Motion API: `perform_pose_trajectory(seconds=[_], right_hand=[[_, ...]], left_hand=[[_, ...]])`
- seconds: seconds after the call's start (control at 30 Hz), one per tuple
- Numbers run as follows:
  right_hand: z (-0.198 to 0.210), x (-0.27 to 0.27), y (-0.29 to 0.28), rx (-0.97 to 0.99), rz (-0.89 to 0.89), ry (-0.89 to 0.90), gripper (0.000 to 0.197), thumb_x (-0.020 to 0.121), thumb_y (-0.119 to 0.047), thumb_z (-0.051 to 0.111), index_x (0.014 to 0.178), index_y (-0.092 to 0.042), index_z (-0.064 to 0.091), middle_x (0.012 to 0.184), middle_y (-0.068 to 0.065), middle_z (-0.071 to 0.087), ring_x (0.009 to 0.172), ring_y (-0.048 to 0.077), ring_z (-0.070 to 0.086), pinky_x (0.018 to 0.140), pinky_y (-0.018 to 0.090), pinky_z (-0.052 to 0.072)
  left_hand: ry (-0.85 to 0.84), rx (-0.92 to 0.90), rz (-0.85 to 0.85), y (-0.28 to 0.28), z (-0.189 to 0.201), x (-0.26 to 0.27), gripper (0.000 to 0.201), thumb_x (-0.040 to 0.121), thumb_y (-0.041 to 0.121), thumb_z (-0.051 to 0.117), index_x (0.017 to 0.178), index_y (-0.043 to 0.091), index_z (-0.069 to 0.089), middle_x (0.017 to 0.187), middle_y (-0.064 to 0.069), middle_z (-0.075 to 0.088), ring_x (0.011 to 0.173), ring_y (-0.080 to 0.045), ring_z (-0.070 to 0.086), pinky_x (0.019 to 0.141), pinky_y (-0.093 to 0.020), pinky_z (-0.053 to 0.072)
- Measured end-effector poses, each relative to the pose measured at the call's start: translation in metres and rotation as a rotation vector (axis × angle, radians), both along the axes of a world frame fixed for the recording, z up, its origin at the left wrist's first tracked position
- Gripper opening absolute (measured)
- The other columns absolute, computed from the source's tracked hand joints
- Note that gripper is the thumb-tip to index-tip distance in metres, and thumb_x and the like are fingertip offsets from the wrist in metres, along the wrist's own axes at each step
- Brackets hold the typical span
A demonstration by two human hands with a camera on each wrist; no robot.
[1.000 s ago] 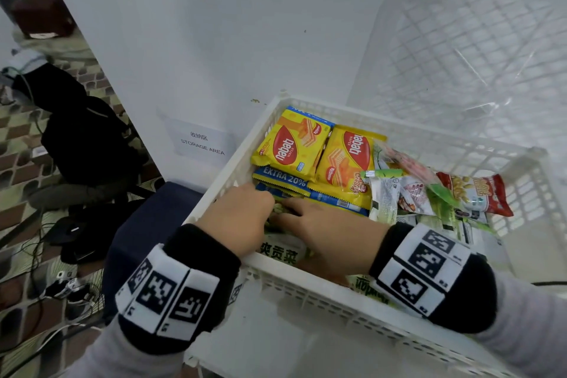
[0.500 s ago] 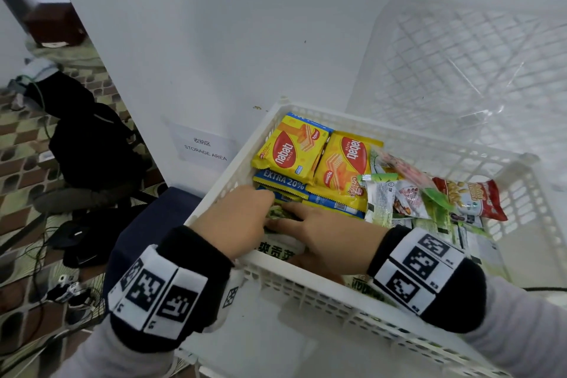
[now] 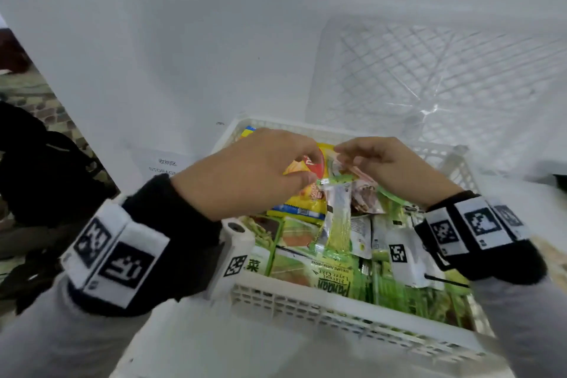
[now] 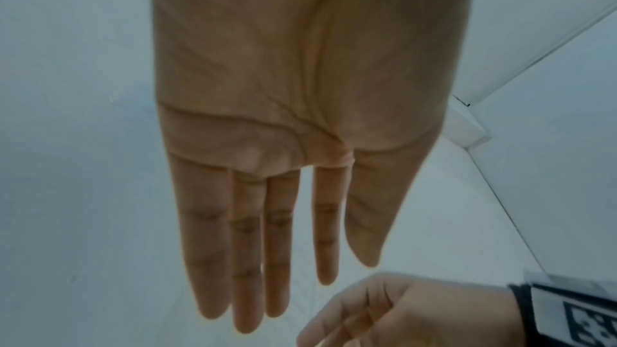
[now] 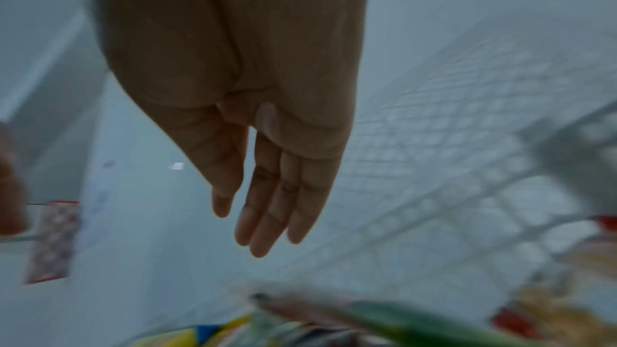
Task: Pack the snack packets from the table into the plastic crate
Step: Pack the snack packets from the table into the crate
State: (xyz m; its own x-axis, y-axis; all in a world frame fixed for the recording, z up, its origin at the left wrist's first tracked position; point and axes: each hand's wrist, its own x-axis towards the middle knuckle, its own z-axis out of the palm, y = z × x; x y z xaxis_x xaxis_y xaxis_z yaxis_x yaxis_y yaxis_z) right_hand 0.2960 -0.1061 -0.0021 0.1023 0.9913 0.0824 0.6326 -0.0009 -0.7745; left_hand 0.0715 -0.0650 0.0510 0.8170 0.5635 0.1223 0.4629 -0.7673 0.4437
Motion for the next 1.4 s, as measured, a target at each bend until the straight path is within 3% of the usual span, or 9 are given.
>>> perform_pose_trajectory(seconds=[0.23, 0.37, 0.47, 0.63, 0.8, 0.97, 1.07, 1.17, 1.4], right_hand=[[-0.012, 0.026, -0.009, -0.230, -0.114, 0.111, 0.020, 0.083, 0.009, 0.056, 0.081, 0.001, 0.073, 0.078, 0.010, 0.074, 0.070, 0.017, 0.070, 0.069, 0.025, 0.059], [-0.021, 0.016, -0.009, -0.204, -0.153, -0.157, 0.019, 0.081, -0.006, 0.061, 0.074, -0.015, 0.076, 0.067, -0.011, 0.069, 0.057, -0.005, 0.062, 0.057, 0.009, 0.050], [-0.028, 0.014, -0.008, -0.155, -0.238, -0.286, 0.020, 0.083, -0.007, 0.057, 0.080, -0.016, 0.075, 0.074, -0.010, 0.063, 0.053, -0.001, 0.055, 0.047, 0.007, 0.039], [-0.030, 0.019, -0.007, -0.097, -0.225, -0.258, 0.012, 0.088, -0.020, 0.060, 0.087, -0.016, 0.071, 0.078, -0.002, 0.068, 0.069, 0.008, 0.063, 0.062, 0.015, 0.044], [-0.024, 0.013, -0.010, -0.142, -0.049, 0.094, 0.055, 0.079, -0.060, 0.050, 0.077, -0.006, 0.063, 0.070, 0.012, 0.064, 0.063, 0.025, 0.061, 0.073, 0.041, 0.054], [-0.024, 0.019, -0.012, -0.269, 0.008, 0.378, 0.053, 0.061, -0.031, 0.080, 0.107, -0.018, 0.057, 0.097, 0.015, 0.071, 0.084, 0.025, 0.068, 0.065, 0.027, 0.055], [-0.022, 0.022, -0.013, -0.292, 0.032, 0.365, 0.042, 0.068, -0.013, 0.078, 0.107, -0.009, 0.062, 0.090, 0.018, 0.071, 0.069, 0.022, 0.063, 0.055, 0.025, 0.049], [-0.019, 0.031, -0.017, -0.328, 0.075, 0.416, 0.028, 0.078, -0.014, 0.067, 0.104, -0.002, 0.065, 0.086, 0.017, 0.071, 0.068, 0.023, 0.065, 0.065, 0.033, 0.054], [-0.023, 0.032, -0.017, -0.448, 0.092, 0.361, 0.005, 0.091, -0.009, 0.057, 0.090, -0.013, 0.054, 0.062, -0.002, 0.064, 0.052, 0.012, 0.063, 0.044, 0.020, 0.050]], left_hand=[[0.276, -0.002, 0.055, 0.035, -0.036, 0.074, 0.019, 0.091, 0.028, 0.057, 0.094, 0.011, 0.062, 0.082, 0.003, 0.057, 0.064, -0.010, 0.050, 0.056, -0.021, 0.034], [0.442, -0.031, 0.074, 0.041, -0.058, 0.091, 0.038, 0.091, 0.034, 0.057, 0.116, 0.007, 0.050, 0.101, -0.009, 0.055, 0.058, -0.008, 0.040, 0.048, -0.021, 0.030], [0.409, -0.072, 0.084, 0.046, -0.068, 0.095, 0.043, 0.086, 0.036, 0.063, 0.114, 0.008, 0.048, 0.098, -0.005, 0.050, 0.064, -0.011, 0.044, 0.050, -0.022, 0.031], [0.240, -0.248, 0.041, 0.053, -0.078, 0.096, 0.036, 0.076, 0.029, 0.076, 0.098, 0.014, 0.052, 0.086, 0.005, 0.046, 0.080, -0.015, 0.044, 0.056, -0.022, 0.031], [-0.057, -0.559, 0.011, 0.056, -0.074, 0.087, 0.020, 0.081, 0.018, 0.072, 0.089, 0.014, 0.054, 0.088, -0.002, 0.058, 0.069, -0.012, 0.062, 0.058, -0.024, 0.050], [-0.305, -0.772, 0.105, 0.058, -0.070, 0.085, 0.031, 0.084, 0.015, 0.069, 0.107, 0.003, 0.053, 0.104, -0.016, 0.066, 0.084, -0.027, 0.070, 0.077, -0.042, 0.058], [-0.333, -0.775, 0.089, 0.061, -0.070, 0.081, 0.031, 0.081, 0.021, 0.072, 0.102, 0.001, 0.063, 0.086, -0.012, 0.074, 0.075, -0.022, 0.072, 0.065, -0.032, 0.060], [-0.324, -0.763, 0.111, 0.066, -0.067, 0.075, 0.031, 0.078, 0.027, 0.073, 0.093, 0.000, 0.066, 0.073, -0.009, 0.074, 0.062, -0.018, 0.071, 0.050, -0.022, 0.054], [0.106, -0.687, 0.001, 0.069, -0.060, 0.051, 0.030, 0.086, 0.035, 0.065, 0.069, 0.010, 0.065, 0.068, -0.005, 0.073, 0.061, -0.012, 0.070, 0.049, -0.017, 0.052]])
